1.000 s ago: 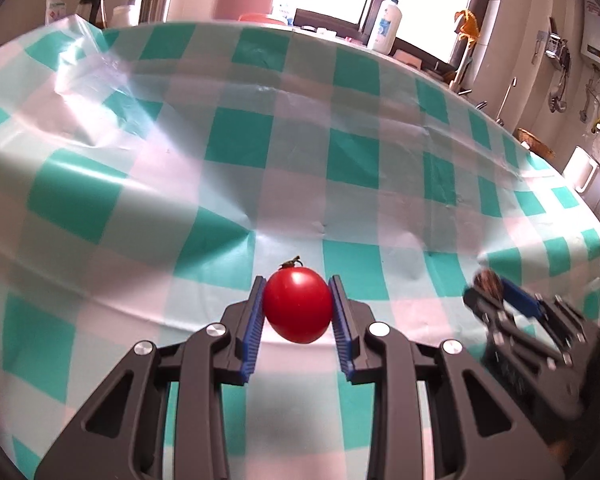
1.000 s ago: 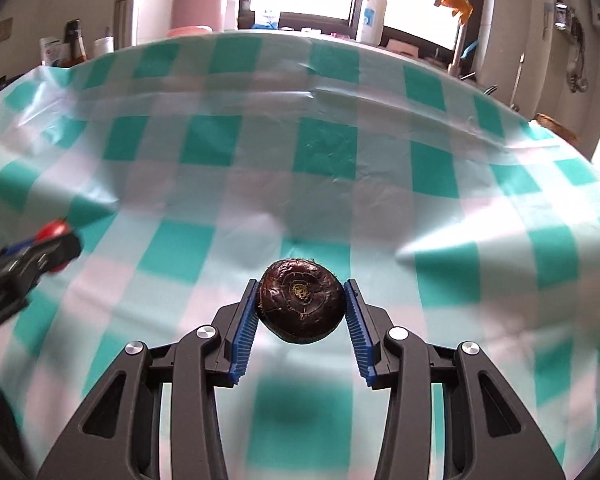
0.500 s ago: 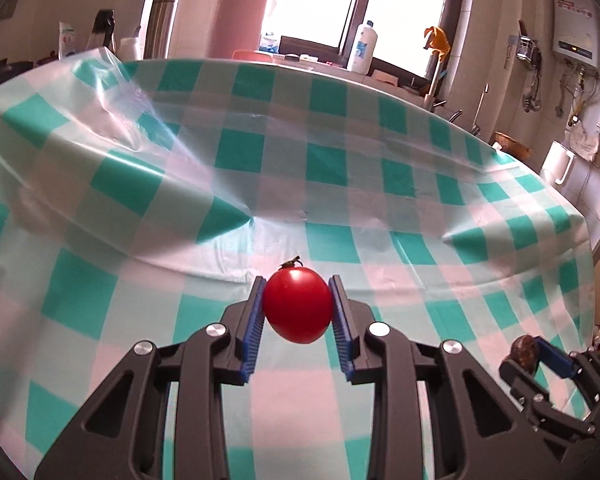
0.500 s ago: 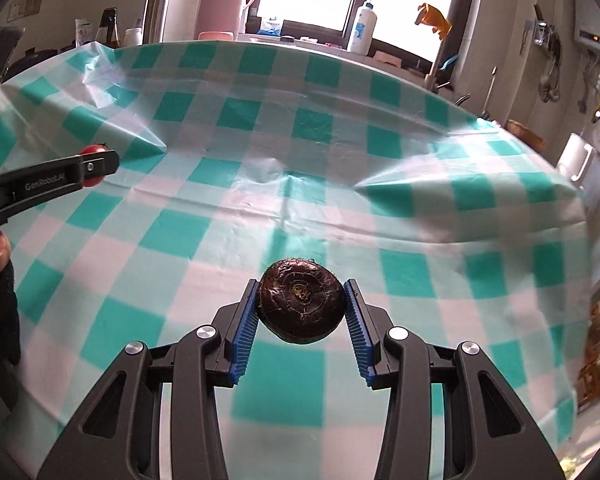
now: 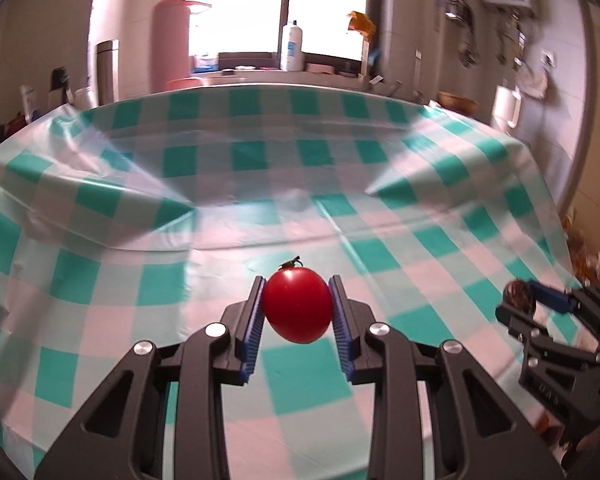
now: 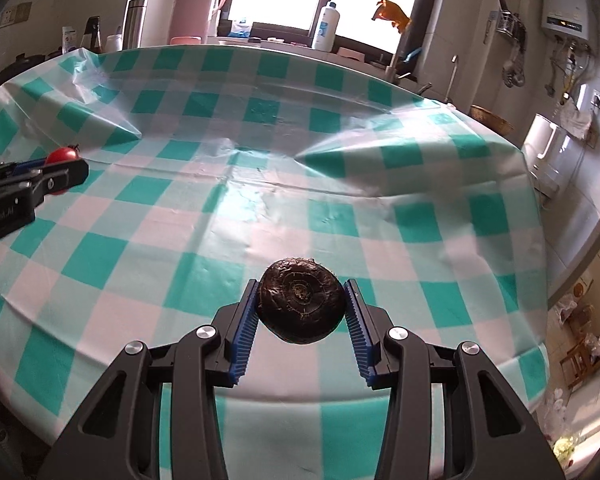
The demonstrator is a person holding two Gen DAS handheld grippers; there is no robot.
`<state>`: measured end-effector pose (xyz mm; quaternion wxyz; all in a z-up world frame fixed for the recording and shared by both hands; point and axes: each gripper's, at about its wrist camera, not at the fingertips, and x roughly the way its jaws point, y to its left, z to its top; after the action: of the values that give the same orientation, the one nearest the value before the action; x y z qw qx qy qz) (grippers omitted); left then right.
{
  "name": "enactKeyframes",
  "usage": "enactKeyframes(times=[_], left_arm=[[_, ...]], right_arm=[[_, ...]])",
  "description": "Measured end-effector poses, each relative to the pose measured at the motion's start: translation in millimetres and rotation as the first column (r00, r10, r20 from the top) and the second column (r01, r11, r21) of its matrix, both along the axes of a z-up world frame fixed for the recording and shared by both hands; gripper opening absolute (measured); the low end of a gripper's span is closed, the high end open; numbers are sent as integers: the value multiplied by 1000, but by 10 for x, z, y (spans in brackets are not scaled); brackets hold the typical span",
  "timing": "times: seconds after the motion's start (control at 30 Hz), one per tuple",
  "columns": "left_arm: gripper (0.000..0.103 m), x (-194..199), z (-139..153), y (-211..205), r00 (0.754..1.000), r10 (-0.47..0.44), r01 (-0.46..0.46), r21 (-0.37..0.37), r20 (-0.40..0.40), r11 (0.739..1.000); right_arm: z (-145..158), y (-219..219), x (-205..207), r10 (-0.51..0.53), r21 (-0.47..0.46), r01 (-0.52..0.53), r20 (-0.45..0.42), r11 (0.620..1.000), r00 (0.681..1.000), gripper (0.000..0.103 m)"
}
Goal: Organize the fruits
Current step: 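Lift the dark fruit and cherry tomato up from the tablecloth, then carry the dark fruit and tomato into the white box and open both tools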
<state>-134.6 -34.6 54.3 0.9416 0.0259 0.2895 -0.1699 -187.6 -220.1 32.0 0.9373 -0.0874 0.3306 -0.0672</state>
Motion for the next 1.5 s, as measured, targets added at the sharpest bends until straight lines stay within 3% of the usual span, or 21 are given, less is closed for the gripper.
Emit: enactKeyframes(times=[0.4,0.53,0.67,0.83,1.0,1.1,1.4,1.5], left_arm=[[32,-498,8,-779,975,-223,223,85,-10,971],[32,-791,38,-1128,939,-343,339,131,9,932],[32,-1062,1,-1484,888,-460,455,164,-3,875],[32,-1431,-147,-2004,798,-601,592,236,-40,771],[32,-1786,-386,-2490,687,-721,708,307,-92,636],[32,-1919,-652,-2764,626,-761,763,334,-170,553],[32,-2041,-1506,-3315,499,-749,862,338,-436,378],[32,-2107,-1753,-3455,476,-734,874,355,-485,332]], right_arm=[[-53,-606,-531,-121,33,120,19,992,992,43],[-67,-976,-880,-179,81,176,41,981,983,43],[-183,-1347,-1194,-253,111,249,25,962,967,43],[-531,-1890,-1580,-367,143,373,-63,917,928,43],[-874,-2299,-1830,-470,136,489,-147,862,870,43],[-1068,-2465,-1919,-508,127,533,-189,836,841,43],[-1700,-2860,-2030,-559,130,627,-342,768,756,43],[-1846,-2876,-2014,-549,133,633,-384,763,743,43]])
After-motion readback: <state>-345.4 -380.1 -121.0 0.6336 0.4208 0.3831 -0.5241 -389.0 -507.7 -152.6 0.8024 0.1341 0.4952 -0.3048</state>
